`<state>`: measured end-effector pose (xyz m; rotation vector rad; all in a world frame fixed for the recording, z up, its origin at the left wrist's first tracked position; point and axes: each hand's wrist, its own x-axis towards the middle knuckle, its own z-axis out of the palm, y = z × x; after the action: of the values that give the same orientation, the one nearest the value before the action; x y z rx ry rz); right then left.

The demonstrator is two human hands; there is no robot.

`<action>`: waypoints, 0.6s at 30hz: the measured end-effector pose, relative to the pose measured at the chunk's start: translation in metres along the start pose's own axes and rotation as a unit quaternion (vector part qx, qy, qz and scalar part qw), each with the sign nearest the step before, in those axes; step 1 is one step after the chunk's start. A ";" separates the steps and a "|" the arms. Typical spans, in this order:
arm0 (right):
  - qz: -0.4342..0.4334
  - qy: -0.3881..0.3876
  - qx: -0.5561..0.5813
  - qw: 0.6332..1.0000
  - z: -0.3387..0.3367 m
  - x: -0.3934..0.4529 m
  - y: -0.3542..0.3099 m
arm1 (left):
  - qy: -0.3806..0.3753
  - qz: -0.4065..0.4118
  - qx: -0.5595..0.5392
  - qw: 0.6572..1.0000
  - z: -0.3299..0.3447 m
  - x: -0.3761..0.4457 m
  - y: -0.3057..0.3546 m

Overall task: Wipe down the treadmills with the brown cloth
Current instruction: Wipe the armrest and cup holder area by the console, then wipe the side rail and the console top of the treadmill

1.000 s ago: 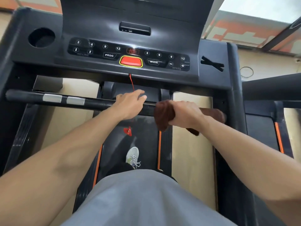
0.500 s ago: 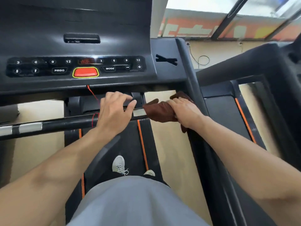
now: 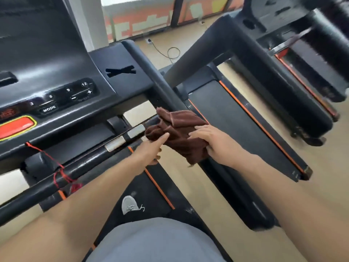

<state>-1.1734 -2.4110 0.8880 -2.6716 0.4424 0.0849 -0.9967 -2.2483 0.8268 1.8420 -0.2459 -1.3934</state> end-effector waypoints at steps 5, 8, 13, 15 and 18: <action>0.061 -0.003 0.056 0.997 0.012 -0.059 0.031 | -0.055 0.137 0.005 0.989 0.057 0.004 0.009; 0.076 -0.039 0.075 0.993 0.003 -0.097 0.040 | 0.008 0.192 -0.031 0.981 0.087 -0.006 0.020; 0.258 -0.011 0.308 0.916 -0.001 -0.139 0.046 | -0.018 0.232 -0.030 0.972 0.149 -0.034 0.018; 0.327 0.023 0.296 0.897 0.011 -0.149 0.061 | -0.001 0.242 -0.015 0.970 0.173 -0.044 0.008; 0.318 -0.017 0.233 0.919 0.025 -0.170 0.088 | 0.030 0.227 -0.021 0.973 0.195 -0.059 -0.006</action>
<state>-1.3621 -2.4257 0.8515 -1.9694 1.1465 0.1894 -1.1919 -2.3021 0.8501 1.6563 -0.5630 -1.0164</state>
